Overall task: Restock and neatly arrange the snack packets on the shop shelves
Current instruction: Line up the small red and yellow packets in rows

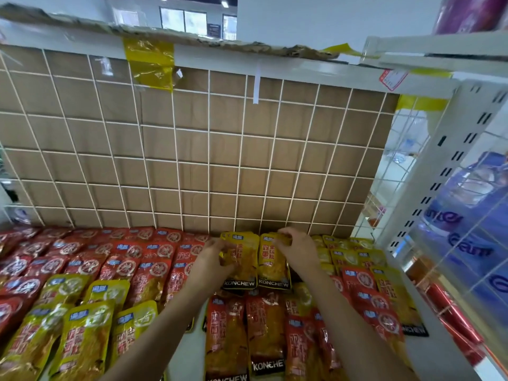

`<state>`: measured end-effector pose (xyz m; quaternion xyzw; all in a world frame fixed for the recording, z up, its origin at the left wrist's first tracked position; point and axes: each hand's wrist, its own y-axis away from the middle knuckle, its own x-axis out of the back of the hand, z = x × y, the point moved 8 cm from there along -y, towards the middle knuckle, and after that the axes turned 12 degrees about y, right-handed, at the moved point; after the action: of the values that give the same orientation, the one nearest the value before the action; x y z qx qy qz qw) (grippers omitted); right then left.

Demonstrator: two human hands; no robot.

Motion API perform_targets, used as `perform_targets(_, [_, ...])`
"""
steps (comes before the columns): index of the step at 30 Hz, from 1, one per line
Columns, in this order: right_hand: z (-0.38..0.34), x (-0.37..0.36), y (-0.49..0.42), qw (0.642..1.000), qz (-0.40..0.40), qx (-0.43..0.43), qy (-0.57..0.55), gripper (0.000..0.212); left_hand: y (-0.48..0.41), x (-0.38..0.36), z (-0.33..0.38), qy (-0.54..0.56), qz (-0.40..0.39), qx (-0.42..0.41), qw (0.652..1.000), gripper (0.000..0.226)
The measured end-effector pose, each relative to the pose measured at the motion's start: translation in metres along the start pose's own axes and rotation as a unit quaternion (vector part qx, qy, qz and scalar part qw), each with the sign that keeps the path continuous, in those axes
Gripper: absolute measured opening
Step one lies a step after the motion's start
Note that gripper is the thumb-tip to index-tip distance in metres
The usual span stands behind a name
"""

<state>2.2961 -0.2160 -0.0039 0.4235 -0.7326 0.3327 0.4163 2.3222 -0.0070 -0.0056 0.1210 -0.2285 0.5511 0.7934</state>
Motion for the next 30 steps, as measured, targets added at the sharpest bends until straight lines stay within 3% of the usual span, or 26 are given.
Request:
perform_targets(5, [0.005, 0.016, 0.023, 1.000, -0.003, 0.026, -0.017, 0.041, 0.010, 0.001, 0.012, -0.030, 0.003, -0.032, 0.999, 0.040])
perform_targets(13, [0.044, 0.066, 0.076, 0.994, 0.066, -0.013, -0.090, 0.033, 0.035, -0.019, 0.059, -0.047, 0.002, -0.163, 0.985, 0.036])
perform_targets(18, [0.054, 0.080, 0.112, 0.996, 0.069, -0.007, -0.056, 0.030, 0.060, -0.034, 0.069, -0.057, -0.007, -0.230, 0.971, 0.033])
perform_targets(25, [0.018, 0.058, 0.141, 0.997, -0.006, 0.082, 0.014, 0.028, 0.089, -0.013, 0.028, -0.079, 0.047, -0.178, 0.980, 0.036])
perform_targets(30, [-0.011, 0.027, 0.144, 0.983, -0.080, 0.112, 0.120, 0.049, 0.098, 0.011, -0.014, -0.113, 0.105, -0.059, 0.986, 0.048])
